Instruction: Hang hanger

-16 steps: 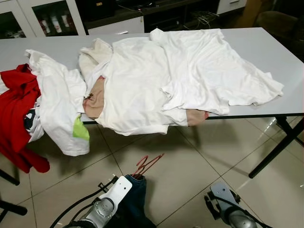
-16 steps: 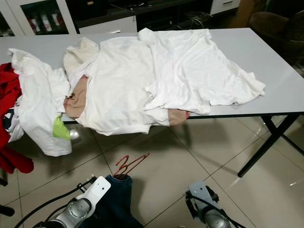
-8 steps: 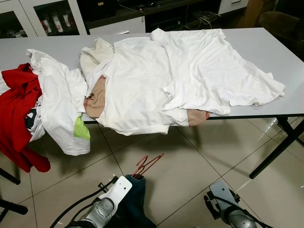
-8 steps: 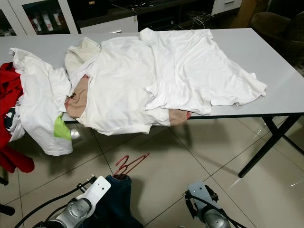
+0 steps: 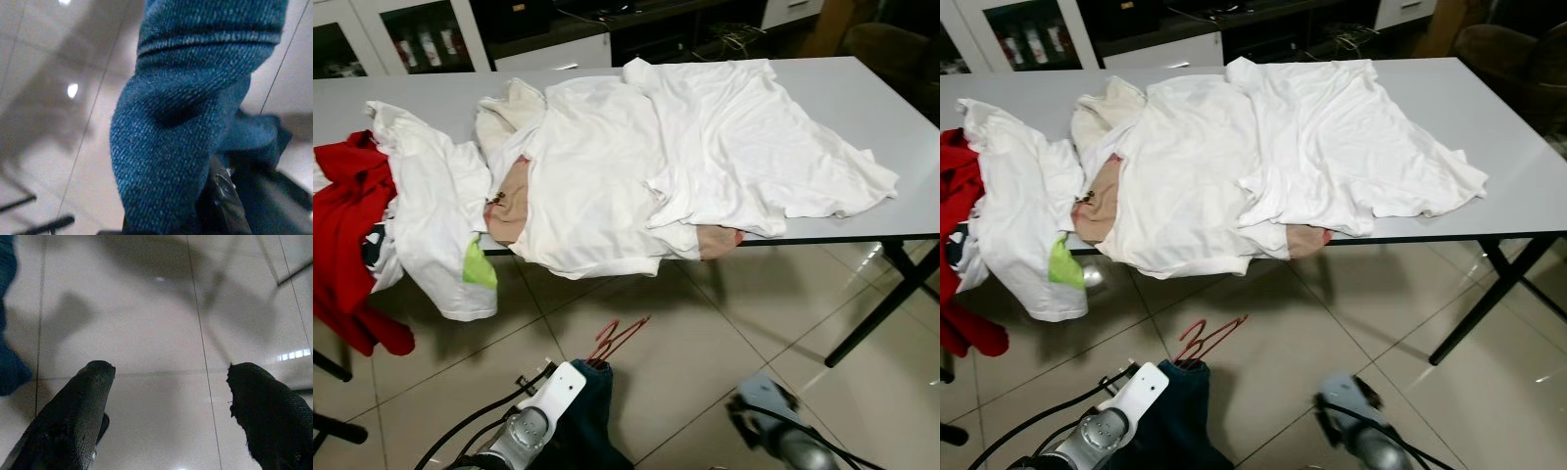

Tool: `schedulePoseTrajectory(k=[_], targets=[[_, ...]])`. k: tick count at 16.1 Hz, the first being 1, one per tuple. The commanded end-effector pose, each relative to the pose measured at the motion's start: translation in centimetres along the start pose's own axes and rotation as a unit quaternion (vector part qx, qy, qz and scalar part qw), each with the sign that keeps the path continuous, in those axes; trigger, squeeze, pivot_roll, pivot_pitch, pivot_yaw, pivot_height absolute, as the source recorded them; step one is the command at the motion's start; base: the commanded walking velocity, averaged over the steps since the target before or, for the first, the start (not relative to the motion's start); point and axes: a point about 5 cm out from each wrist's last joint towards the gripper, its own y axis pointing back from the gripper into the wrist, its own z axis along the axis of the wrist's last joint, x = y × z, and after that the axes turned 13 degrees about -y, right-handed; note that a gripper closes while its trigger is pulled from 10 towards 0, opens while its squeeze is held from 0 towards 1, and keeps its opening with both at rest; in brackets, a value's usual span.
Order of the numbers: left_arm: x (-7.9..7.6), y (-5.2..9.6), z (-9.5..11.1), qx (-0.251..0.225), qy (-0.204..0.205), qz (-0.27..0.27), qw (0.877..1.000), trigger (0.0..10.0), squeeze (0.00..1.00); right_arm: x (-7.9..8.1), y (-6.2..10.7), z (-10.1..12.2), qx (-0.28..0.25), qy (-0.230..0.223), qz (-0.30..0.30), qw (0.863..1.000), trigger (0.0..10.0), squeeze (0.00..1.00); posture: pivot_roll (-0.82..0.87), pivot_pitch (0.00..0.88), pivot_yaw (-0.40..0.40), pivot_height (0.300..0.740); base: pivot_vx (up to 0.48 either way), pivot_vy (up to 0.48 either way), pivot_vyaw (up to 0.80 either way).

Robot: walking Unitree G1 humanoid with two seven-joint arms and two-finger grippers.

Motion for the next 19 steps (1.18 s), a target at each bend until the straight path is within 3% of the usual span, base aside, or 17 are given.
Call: schedulePoseTrajectory(k=[1, 8, 19], targets=[[0.8, -0.2, 1.0, -0.024, -0.010, 0.018, 0.999, 10.0, 0.00, 0.3, -0.2, 0.5, -0.008, 0.006, 0.004, 1.000, 10.0, 0.00, -0.05, 0.000, 0.063, 0.740, 0.000, 0.000, 0.00], [0.8, 0.0, 0.4, -0.018, -0.008, 0.019, 1.000, 10.0, 0.00, 0.2, -0.2, 0.3, -0.004, 0.005, 0.002, 1.000, 10.0, 0.00, -0.05, 0.000, 0.061, 0.740, 0.000, 0.000, 0.00], [0.8, -0.3, 2.1, -0.053, -0.034, 0.018, 0.998, 10.0, 0.00, 0.6, -0.1, 0.0, 0.002, 0.005, 0.003, 1.000, 10.0, 0.00, -0.05, 0.000, 0.070, 0.740, 0.000, 0.000, 0.00]])
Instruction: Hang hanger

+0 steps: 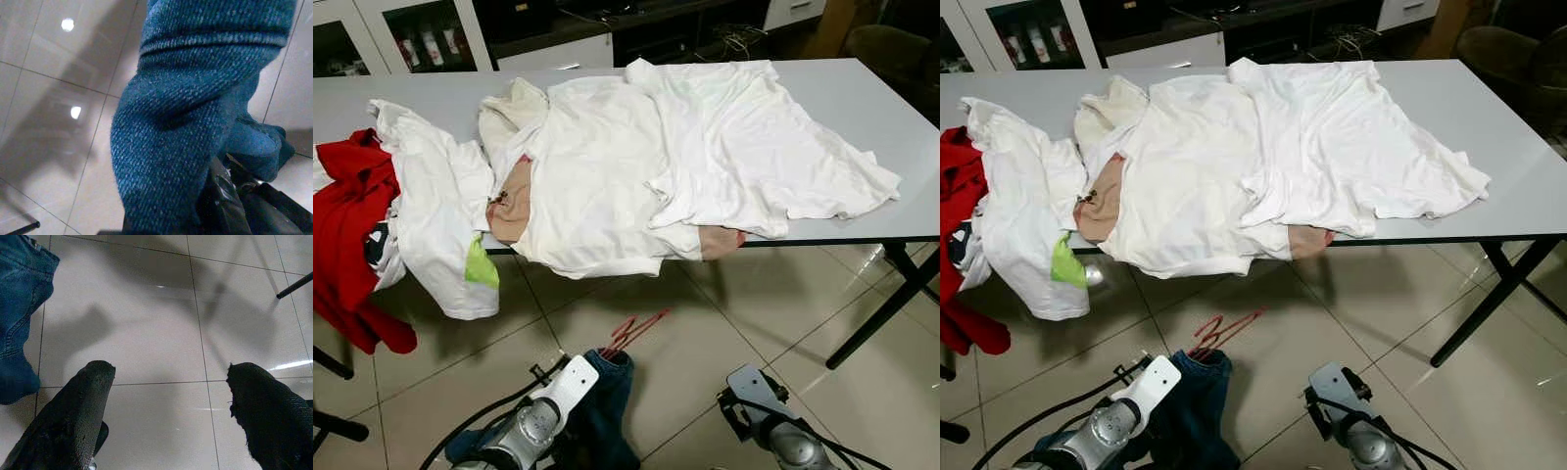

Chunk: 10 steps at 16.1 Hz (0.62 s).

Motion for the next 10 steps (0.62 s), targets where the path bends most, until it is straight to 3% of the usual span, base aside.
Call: schedulePoseTrajectory(k=[1, 5, 10], targets=[[0.8, -0.1, 0.4, -0.011, -0.010, 0.014, 1.000, 10.0, 0.00, 0.3, 0.1, -0.4, 0.009, 0.003, 0.004, 1.000, 10.0, 0.00, -0.05, 0.000, 0.070, 0.740, 0.000, 0.000, 0.00], [0.6, 0.1, -0.6, 0.007, -0.013, 0.011, 1.000, 10.0, 0.00, 0.2, 0.1, -0.4, 0.010, 0.004, 0.003, 1.000, 10.0, 0.00, -0.05, 0.000, 0.069, 0.740, 0.000, 0.000, 0.00], [0.6, 0.1, -0.4, 0.003, -0.013, 0.012, 1.000, 10.0, 0.00, 0.2, 0.1, -0.4, 0.010, 0.006, 0.005, 1.000, 10.0, 0.00, -0.04, 0.000, 0.067, 0.740, 0.000, 0.000, 0.00]])
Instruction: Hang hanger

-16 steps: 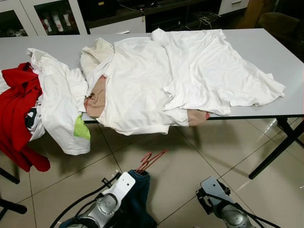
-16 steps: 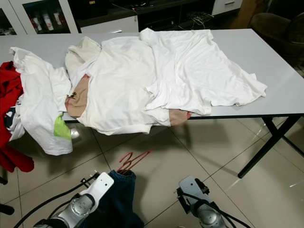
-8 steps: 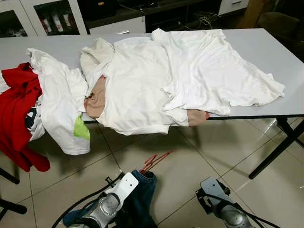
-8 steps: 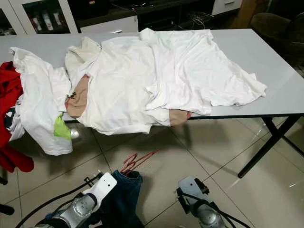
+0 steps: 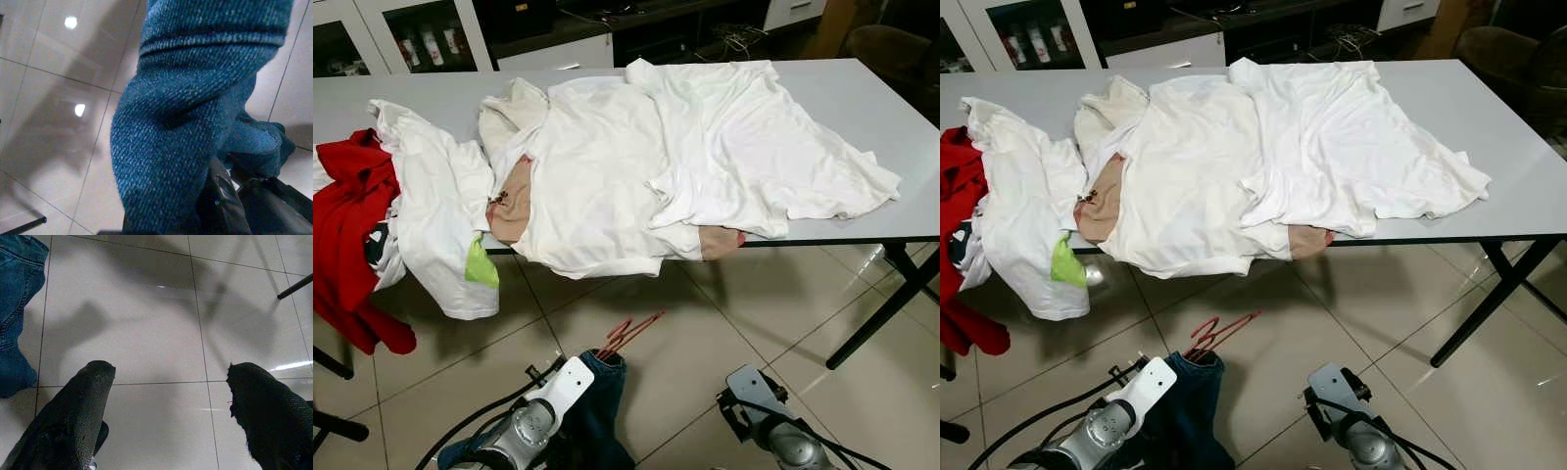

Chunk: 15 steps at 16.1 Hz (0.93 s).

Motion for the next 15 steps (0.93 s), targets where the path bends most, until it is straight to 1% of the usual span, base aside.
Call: schedulePoseTrajectory(k=[1, 8, 15], targets=[[0.4, -0.1, 0.4, -0.009, -0.006, 0.008, 1.000, 10.0, 0.00, 0.2, 0.1, -0.4, 0.009, 0.004, 0.004, 1.000, 10.0, 0.00, -0.04, 0.000, 0.069, 0.740, 0.000, 0.000, 0.00], [0.6, -0.3, 1.2, -0.023, -0.010, 0.012, 1.000, 10.0, 0.00, 0.3, 0.1, -0.5, 0.011, 0.002, 0.004, 1.000, 10.0, 0.00, -0.04, 0.000, 0.070, 0.740, 0.000, 0.000, 0.00], [1.7, -0.7, 4.2, -0.089, -0.044, 0.032, 0.995, 10.0, 0.00, 0.5, 0.1, -0.4, 0.010, 0.002, 0.006, 1.000, 10.0, 0.00, -0.03, 0.000, 0.068, 0.740, 0.000, 0.000, 0.00]])
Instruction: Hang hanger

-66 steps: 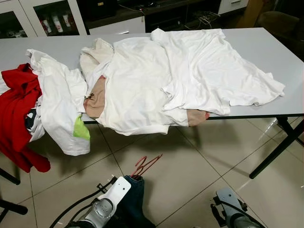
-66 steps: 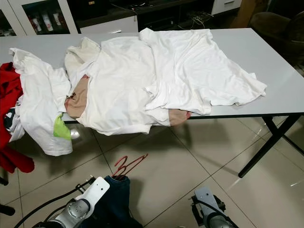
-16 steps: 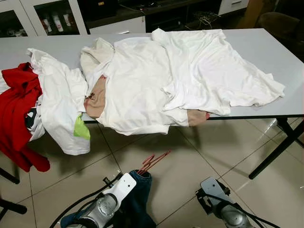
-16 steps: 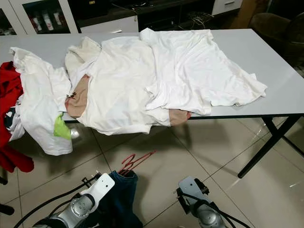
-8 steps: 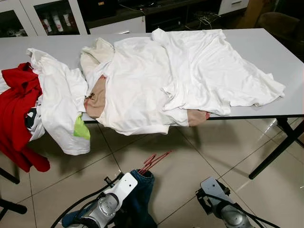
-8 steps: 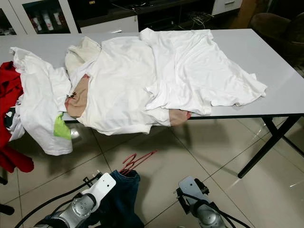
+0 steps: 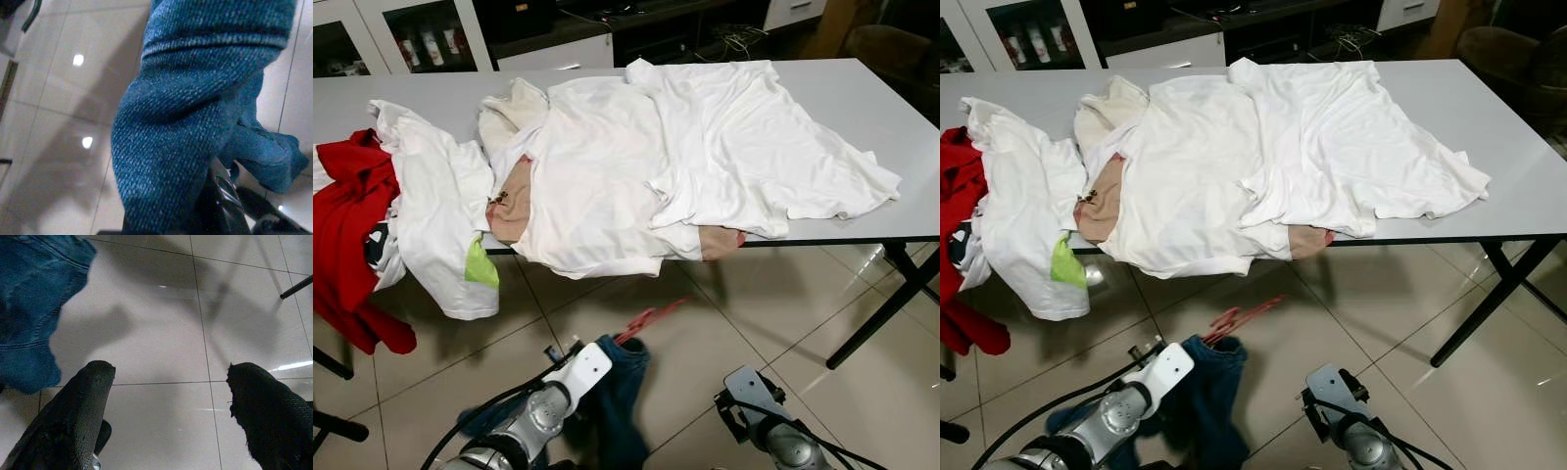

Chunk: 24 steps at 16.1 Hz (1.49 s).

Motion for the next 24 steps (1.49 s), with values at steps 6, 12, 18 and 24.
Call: schedulePoseTrajectory(k=[6, 12, 18, 24], targets=[[2.8, -0.6, 1.9, -0.046, -0.027, 0.046, 0.998, 10.0, 0.00, 0.2, 0.1, -0.3, 0.009, 0.003, 0.002, 1.000, 10.0, 0.00, -0.03, 0.000, 0.069, 0.740, 0.000, 0.000, 0.00], [3.4, -0.6, 2.0, -0.054, -0.028, 0.057, 0.997, 10.0, 0.00, 0.4, -0.1, 0.0, 0.003, 0.018, 0.008, 1.000, 10.0, 0.00, -0.02, 0.000, 0.068, 0.740, 0.000, 0.000, 0.00], [4.8, -0.7, 2.6, -0.068, -0.044, 0.075, 0.994, 10.0, 0.00, 1.3, -0.4, 0.9, -0.016, 0.109, 0.042, 0.993, 10.0, 0.00, -0.02, 0.000, 0.066, 0.740, 0.000, 0.000, 0.00], [5.2, -1.0, 4.5, -0.111, -0.080, 0.078, 0.988, 10.0, 0.00, 1.5, -1.0, 2.3, -0.037, 0.126, 0.041, 0.990, 10.0, 1.00, -0.01, 0.000, 0.068, 0.740, 0.000, 0.000, 0.00]])
